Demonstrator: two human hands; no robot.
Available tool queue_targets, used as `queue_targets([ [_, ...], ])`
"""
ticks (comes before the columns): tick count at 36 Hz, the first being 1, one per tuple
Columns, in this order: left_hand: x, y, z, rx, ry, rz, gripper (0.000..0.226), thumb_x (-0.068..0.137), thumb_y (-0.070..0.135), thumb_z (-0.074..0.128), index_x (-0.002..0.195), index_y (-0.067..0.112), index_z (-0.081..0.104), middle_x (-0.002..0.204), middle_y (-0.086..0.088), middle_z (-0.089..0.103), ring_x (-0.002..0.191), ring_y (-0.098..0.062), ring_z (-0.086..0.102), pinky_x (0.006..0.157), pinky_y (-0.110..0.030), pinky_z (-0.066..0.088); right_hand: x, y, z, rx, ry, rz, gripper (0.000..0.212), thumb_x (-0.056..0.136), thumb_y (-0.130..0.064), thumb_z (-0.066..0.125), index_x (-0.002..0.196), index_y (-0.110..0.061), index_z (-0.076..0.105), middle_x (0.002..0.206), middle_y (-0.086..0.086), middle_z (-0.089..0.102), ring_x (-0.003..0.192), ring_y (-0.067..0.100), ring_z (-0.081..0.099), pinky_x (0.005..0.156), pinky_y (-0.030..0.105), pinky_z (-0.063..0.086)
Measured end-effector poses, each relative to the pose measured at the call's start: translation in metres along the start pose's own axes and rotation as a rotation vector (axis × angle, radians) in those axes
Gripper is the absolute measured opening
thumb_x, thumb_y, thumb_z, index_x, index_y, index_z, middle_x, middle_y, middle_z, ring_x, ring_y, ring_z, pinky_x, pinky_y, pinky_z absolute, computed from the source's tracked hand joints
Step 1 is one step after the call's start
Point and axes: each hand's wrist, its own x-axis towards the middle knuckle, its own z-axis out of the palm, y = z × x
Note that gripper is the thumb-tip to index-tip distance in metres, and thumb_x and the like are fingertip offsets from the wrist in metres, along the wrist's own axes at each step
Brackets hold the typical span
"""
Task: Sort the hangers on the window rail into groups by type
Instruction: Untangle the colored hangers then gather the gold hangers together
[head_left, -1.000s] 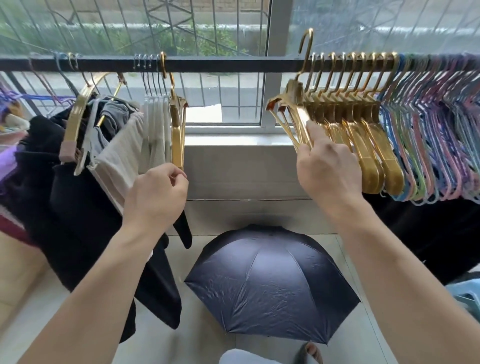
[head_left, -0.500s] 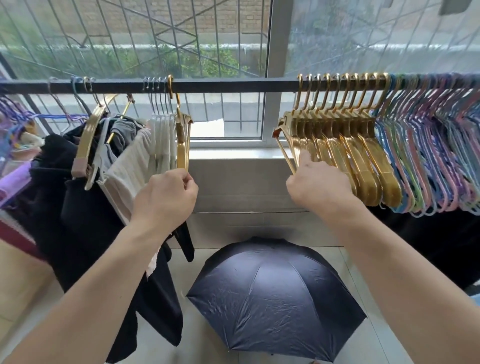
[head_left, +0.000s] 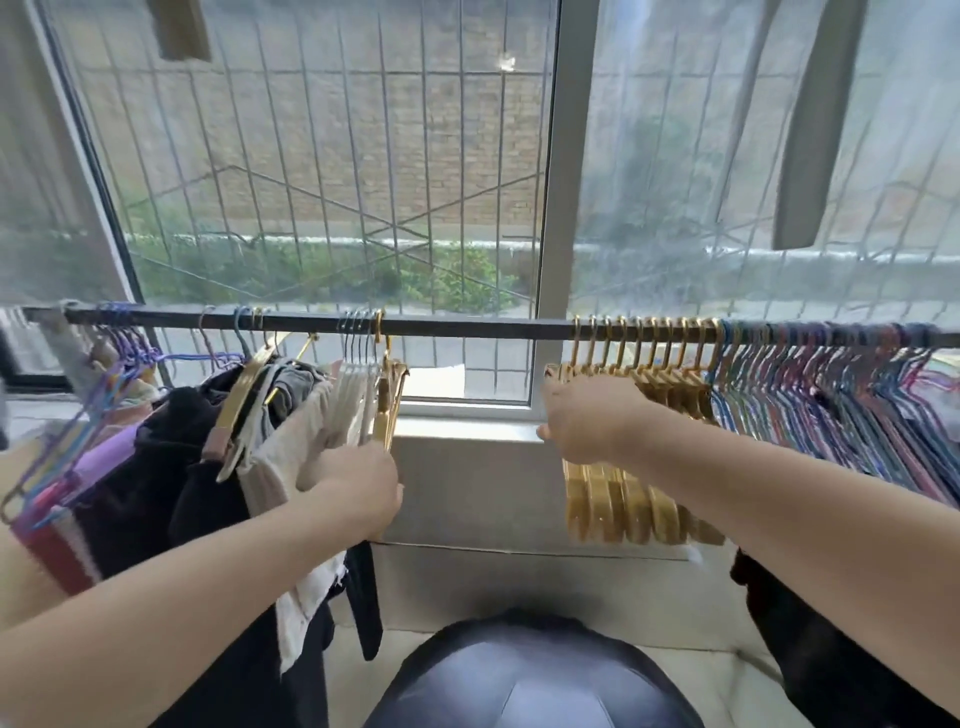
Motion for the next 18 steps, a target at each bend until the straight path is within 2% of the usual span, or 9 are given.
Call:
queue_targets([
  [2, 0.001, 0.008, 0.000, 0.006, -0.023, -0.088, 0.059, 0.103, 0.045, 0.048, 0.149, 0.009, 0.041, 0.122, -0.010, 0.067, 0.102, -0.033, 0.070, 0.082, -0.039, 0.055, 0.008, -0.002, -0.002, 0.024, 0.021, 0.010, 0.039, 0.100, -0.022, 0.049, 0.137, -0.010, 0.045, 0.111, 0.004, 0.060, 0.093, 0.028, 0.061, 0.062, 0.036, 0.045],
  [4, 0.000, 0.016, -0.003, -0.038, -0.047, -0.153, 0.058, 0.101, 0.041, 0.051, 0.148, 0.009, 0.042, 0.124, -0.010, 0.068, 0.107, -0.033, 0.068, 0.083, -0.039, 0.051, 0.009, -0.006, -0.002, 0.076, 0.019, 0.024, 0.037, 0.098, -0.020, 0.048, 0.133, -0.009, 0.045, 0.105, 0.003, 0.056, 0.090, 0.028, 0.057, 0.063, 0.037, 0.046],
  [6, 0.002, 0.020, 0.001, -0.057, -0.048, -0.180, 0.053, 0.096, 0.030, 0.055, 0.145, 0.009, 0.047, 0.120, -0.010, 0.070, 0.107, -0.033, 0.068, 0.090, -0.044, 0.053, 0.004, -0.013, 0.002, 0.148, 0.007, 0.013, 0.039, 0.099, -0.021, 0.046, 0.136, -0.009, 0.046, 0.116, 0.006, 0.059, 0.099, 0.030, 0.062, 0.075, 0.041, 0.053],
  [8, -0.004, 0.022, 0.001, -0.055, -0.065, -0.208, 0.052, 0.092, 0.019, 0.057, 0.142, 0.010, 0.049, 0.116, -0.009, 0.072, 0.104, -0.032, 0.069, 0.092, -0.046, 0.055, -0.007, -0.018, 0.008, 0.216, -0.002, 0.004, 0.042, 0.099, -0.024, 0.046, 0.139, -0.011, 0.045, 0.130, 0.010, 0.059, 0.111, 0.034, 0.063, 0.080, 0.039, 0.051],
  [10, -0.014, 0.024, -0.002, -0.054, -0.095, -0.217, 0.053, 0.091, 0.015, 0.058, 0.143, 0.012, 0.050, 0.117, -0.007, 0.072, 0.105, -0.030, 0.070, 0.092, -0.042, 0.054, -0.018, -0.023, 0.018, 0.265, -0.018, -0.021, 0.045, 0.100, -0.026, 0.047, 0.142, -0.011, 0.044, 0.132, 0.011, 0.061, 0.117, 0.035, 0.062, 0.081, 0.038, 0.047],
  [12, -0.018, 0.025, -0.002, -0.118, -0.130, -0.243, 0.049, 0.093, 0.015, 0.058, 0.142, 0.013, 0.052, 0.119, -0.006, 0.071, 0.108, -0.026, 0.069, 0.082, -0.032, 0.053, -0.027, -0.026, 0.026, 0.326, -0.041, -0.030, 0.044, 0.100, -0.026, 0.047, 0.141, -0.011, 0.045, 0.131, 0.011, 0.061, 0.119, 0.035, 0.060, 0.085, 0.039, 0.047],
  [14, -0.020, 0.027, -0.004, -0.217, -0.148, -0.272, 0.042, 0.094, 0.017, 0.058, 0.137, 0.014, 0.058, 0.121, -0.007, 0.070, 0.110, -0.026, 0.068, 0.071, -0.032, 0.049, -0.032, -0.025, 0.029, 0.378, -0.067, -0.027, 0.047, 0.100, -0.026, 0.047, 0.144, -0.012, 0.041, 0.134, 0.012, 0.060, 0.120, 0.035, 0.059, 0.091, 0.043, 0.050],
  [16, -0.023, 0.030, -0.008, -0.270, -0.146, -0.260, 0.034, 0.094, 0.017, 0.055, 0.128, 0.015, 0.063, 0.118, -0.006, 0.070, 0.107, -0.027, 0.068, 0.069, -0.033, 0.047, -0.036, -0.023, 0.030, 0.408, -0.078, -0.030, 0.047, 0.101, -0.025, 0.046, 0.145, -0.012, 0.040, 0.134, 0.012, 0.060, 0.119, 0.035, 0.060, 0.090, 0.044, 0.051],
  [18, -0.027, 0.032, -0.011, -0.292, -0.130, -0.232, 0.032, 0.093, 0.018, 0.051, 0.122, 0.015, 0.064, 0.112, -0.006, 0.069, 0.101, -0.028, 0.067, 0.071, -0.034, 0.046, -0.042, -0.021, 0.034, 0.430, -0.068, -0.028, 0.043, 0.101, -0.025, 0.046, 0.142, -0.013, 0.041, 0.129, 0.011, 0.061, 0.114, 0.034, 0.062, 0.084, 0.042, 0.051],
])
